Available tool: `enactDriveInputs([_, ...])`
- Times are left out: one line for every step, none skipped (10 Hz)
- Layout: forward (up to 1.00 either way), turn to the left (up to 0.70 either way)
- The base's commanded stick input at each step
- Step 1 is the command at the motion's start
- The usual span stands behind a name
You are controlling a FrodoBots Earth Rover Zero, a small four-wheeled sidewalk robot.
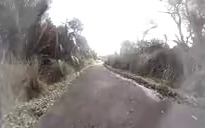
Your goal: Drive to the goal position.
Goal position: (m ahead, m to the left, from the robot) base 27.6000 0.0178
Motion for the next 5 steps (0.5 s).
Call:
enactDriveInputs([0.7,0.0])
enactDriveInputs([0.7,0.0])
enactDriveInputs([0.7,0.0])
enactDriveInputs([0.7,0.0])
enactDriveInputs([0.7,0.0])
